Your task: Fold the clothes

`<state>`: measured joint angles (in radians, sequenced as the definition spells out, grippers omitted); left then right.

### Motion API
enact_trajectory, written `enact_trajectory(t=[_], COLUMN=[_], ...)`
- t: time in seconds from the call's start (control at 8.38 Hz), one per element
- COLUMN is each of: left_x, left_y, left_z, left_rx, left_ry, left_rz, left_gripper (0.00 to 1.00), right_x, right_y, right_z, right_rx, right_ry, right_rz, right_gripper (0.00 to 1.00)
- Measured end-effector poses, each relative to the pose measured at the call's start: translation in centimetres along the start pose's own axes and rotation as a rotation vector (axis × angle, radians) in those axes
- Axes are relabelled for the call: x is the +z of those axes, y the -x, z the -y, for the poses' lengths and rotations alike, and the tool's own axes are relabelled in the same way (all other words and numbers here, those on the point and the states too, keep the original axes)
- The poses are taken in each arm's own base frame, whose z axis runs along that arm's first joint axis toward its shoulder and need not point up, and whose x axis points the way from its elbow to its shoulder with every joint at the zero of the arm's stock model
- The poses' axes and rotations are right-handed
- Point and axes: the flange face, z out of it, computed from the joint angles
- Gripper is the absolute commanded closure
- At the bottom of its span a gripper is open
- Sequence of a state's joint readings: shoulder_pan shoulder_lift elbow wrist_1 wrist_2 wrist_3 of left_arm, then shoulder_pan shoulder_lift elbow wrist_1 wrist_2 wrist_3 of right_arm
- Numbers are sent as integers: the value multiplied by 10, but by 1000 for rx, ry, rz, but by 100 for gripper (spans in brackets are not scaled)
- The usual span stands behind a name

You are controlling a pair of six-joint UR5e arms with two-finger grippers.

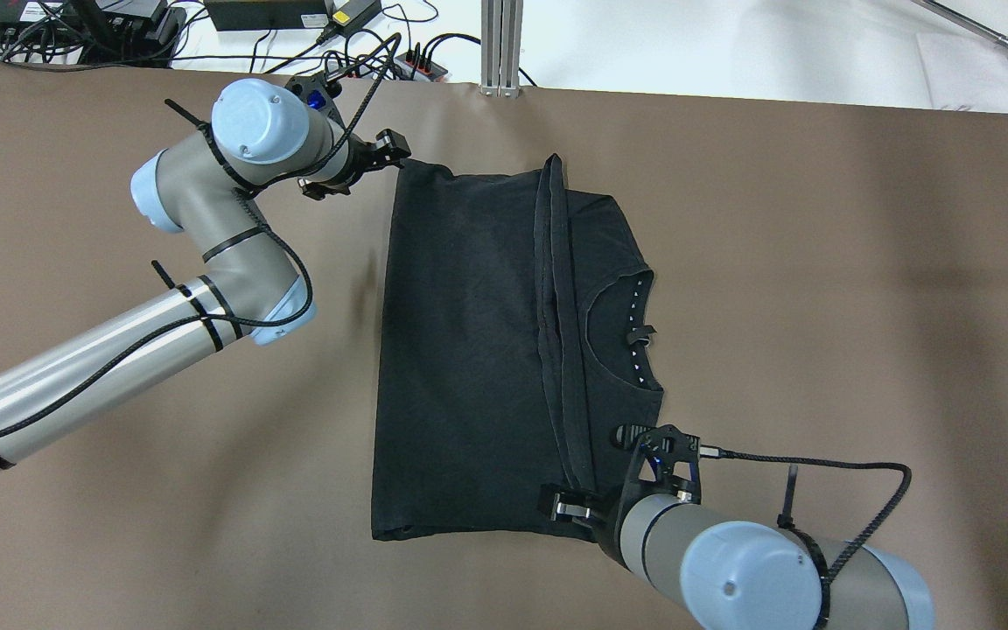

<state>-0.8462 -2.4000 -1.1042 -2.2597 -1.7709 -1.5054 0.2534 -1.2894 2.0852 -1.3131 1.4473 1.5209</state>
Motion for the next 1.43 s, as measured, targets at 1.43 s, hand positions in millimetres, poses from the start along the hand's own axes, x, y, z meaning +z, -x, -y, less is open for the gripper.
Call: enact_trajectory(t=[1.43], left_x=[-6], left_y=[57], left_z=[-22], left_rx=[-34], left_ry=[12], left_rz=[10], left_gripper=[6], right_x=[56], right_y=[4], right_z=[-9], right_rx=[-555], right_ry=[71], right_rz=[-203], right_gripper=[60])
